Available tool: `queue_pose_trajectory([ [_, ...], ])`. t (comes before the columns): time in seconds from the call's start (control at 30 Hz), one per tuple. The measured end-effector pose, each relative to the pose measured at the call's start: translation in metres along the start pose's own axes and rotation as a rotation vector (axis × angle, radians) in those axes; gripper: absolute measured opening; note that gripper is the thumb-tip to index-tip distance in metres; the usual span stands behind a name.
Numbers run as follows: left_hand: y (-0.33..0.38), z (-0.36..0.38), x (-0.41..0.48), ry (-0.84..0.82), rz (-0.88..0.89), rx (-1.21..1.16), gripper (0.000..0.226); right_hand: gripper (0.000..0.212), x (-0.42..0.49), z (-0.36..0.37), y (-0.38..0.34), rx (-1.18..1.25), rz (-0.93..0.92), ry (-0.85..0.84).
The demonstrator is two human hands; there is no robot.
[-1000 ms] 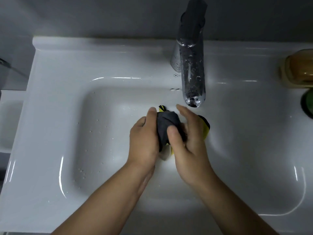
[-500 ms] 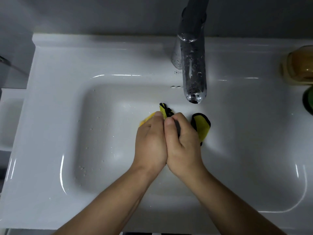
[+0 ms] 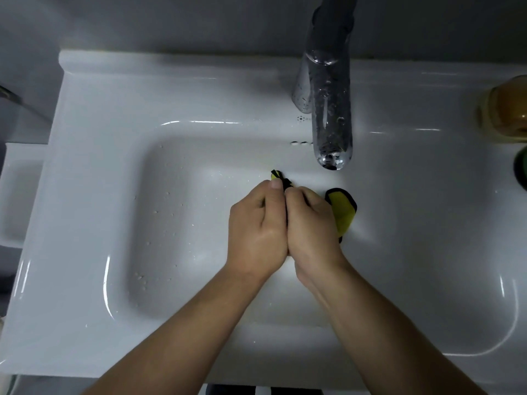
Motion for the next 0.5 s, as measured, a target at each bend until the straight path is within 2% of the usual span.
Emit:
queue_pose_trajectory([
  [0.07,-0.002,-0.002,0.0,-0.002,-0.045,0.037,0.046,0.024,-0.008,-0.005,-0.006,-0.087,-0.073,-0.012],
  [0.13,-0.007,-0.008,0.002,0.028,-0.138,-0.006,0.044,0.013,-0.021,-0.012,-0.018,-0.242,-0.265,0.0],
  [0.23,-0.017,-0.003,-0.004,0.02,-0.372,-0.301,0.041,0.051,-0.042,-0.013,-0.029,-0.467,-0.543,-0.028],
  [0.27,-0.017,0.004,-0.009,-0.014,-0.432,-0.414,0.032,0.054,-0.046,-0.011,-0.029,-0.537,-0.603,-0.041],
  [0.33,-0.016,0.014,-0.018,-0.083,-0.477,-0.468,0.02,0.051,-0.05,-0.015,-0.032,-0.603,-0.676,0.003],
  [0.43,-0.012,0.015,-0.015,-0.164,-0.4,-0.436,0.044,0.037,-0.049,-0.021,-0.038,-0.65,-0.716,0.09],
  [0.5,-0.014,0.015,-0.011,-0.225,-0.376,-0.327,0.055,0.03,-0.048,-0.019,-0.04,-0.634,-0.708,0.104],
])
Point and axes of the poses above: each hand's wrist, its own x-axis towards the middle knuckle, its own z-axis out of the palm, y = z × x, the point moved 8 cm from there along x, towards the middle knuckle, and after that the axes turned 12 degrees about -y, right-handed, at the moved point
